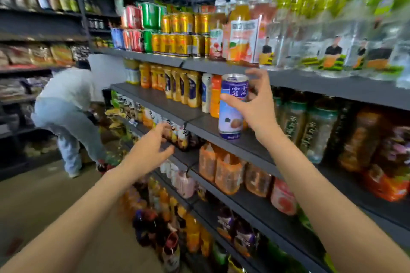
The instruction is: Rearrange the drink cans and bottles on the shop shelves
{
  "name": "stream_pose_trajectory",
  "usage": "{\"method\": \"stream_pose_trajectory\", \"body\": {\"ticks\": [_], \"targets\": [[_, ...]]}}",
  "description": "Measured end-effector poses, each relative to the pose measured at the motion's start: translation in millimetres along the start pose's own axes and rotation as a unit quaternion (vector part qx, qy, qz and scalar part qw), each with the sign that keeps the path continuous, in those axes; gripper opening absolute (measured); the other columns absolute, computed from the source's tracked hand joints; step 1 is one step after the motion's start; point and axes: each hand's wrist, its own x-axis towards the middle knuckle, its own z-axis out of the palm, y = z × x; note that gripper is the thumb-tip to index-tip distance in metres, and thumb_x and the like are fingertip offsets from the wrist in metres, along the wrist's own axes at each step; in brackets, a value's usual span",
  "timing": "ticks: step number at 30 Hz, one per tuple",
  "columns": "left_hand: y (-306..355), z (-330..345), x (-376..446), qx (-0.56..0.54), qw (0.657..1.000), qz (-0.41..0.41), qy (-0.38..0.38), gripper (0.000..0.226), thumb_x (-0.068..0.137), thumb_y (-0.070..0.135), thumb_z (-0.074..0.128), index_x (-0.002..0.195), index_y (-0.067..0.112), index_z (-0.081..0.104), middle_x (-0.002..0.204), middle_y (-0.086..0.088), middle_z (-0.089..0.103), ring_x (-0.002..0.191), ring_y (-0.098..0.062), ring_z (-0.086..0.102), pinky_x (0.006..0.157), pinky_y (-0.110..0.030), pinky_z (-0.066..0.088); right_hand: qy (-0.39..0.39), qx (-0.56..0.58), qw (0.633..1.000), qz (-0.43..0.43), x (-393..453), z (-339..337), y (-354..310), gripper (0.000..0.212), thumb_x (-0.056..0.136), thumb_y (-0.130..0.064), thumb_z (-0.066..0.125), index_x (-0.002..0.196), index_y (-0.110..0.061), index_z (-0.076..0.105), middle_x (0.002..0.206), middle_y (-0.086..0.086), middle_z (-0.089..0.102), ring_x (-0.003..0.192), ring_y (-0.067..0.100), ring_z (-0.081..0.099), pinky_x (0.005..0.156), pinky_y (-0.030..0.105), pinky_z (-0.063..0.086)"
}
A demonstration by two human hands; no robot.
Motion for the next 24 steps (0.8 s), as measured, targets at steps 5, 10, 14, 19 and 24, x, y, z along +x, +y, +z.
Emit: {"method": "stream_pose_trajectory", "body": {"ticks": [5, 10, 14, 19, 24], "targets": [[-97, -64, 83, 0.023, 0.997, -0.009, 0.068, 0.044, 0.090, 0.016, 0.056, 0.130, 0.011, 0.038, 0.114, 0.001, 0.052, 0.106, -0.017, 0.054, 0.085, -0.032, 0.045, 0.004, 0.031, 0.999, -0.042, 96, 103, 10, 0.058, 0.073, -0.011, 0.078, 0.112, -0.024, 0.038, 0.116, 0.002, 0.055, 0.097, 0.009, 0.061, 0.083, 0.020, 0.050], [-186, -101, 161, 0.012, 0.996, 0.036, 0.082, 0.044, 0.090, 0.014, 0.055, 0.130, 0.012, 0.038, 0.115, 0.000, 0.052, 0.102, -0.016, 0.054, 0.087, -0.033, 0.045, -0.010, 0.030, 0.997, -0.074, 158, 196, 32, 0.049, 0.080, -0.014, 0.073, 0.113, -0.021, 0.038, 0.112, 0.009, 0.061, 0.092, 0.012, 0.065, 0.078, 0.024, 0.054], [-256, -140, 221, 0.014, 0.996, 0.059, 0.059, 0.046, 0.090, 0.016, 0.055, 0.131, 0.014, 0.036, 0.117, 0.001, 0.050, 0.107, -0.016, 0.053, 0.087, -0.036, 0.047, 0.018, 0.015, 0.998, -0.059, 207, 274, 50, 0.044, 0.081, -0.017, 0.072, 0.111, -0.022, 0.040, 0.112, 0.009, 0.061, 0.095, 0.017, 0.065, 0.079, 0.030, 0.055], [-336, -172, 300, -0.076, 0.994, 0.027, 0.075, 0.052, 0.091, 0.012, 0.054, 0.138, 0.011, 0.032, 0.116, -0.001, 0.051, 0.108, -0.016, 0.051, 0.087, -0.033, 0.045, 0.020, -0.040, 0.998, -0.046, 256, 356, 86, 0.036, 0.080, -0.020, 0.073, 0.095, -0.033, 0.043, 0.105, -0.001, 0.062, 0.097, 0.017, 0.063, 0.078, 0.033, 0.055], [-415, -186, 375, -0.158, 0.981, -0.013, 0.108, 0.039, 0.093, 0.011, 0.051, 0.131, 0.009, 0.043, 0.127, -0.007, 0.052, 0.110, -0.017, 0.050, 0.095, -0.033, 0.040, 0.009, -0.112, 0.992, -0.059, 310, 415, 125, 0.041, 0.073, -0.020, 0.078, 0.096, -0.024, 0.045, 0.099, -0.009, 0.059, 0.091, 0.006, 0.063, 0.078, 0.026, 0.055]]}}
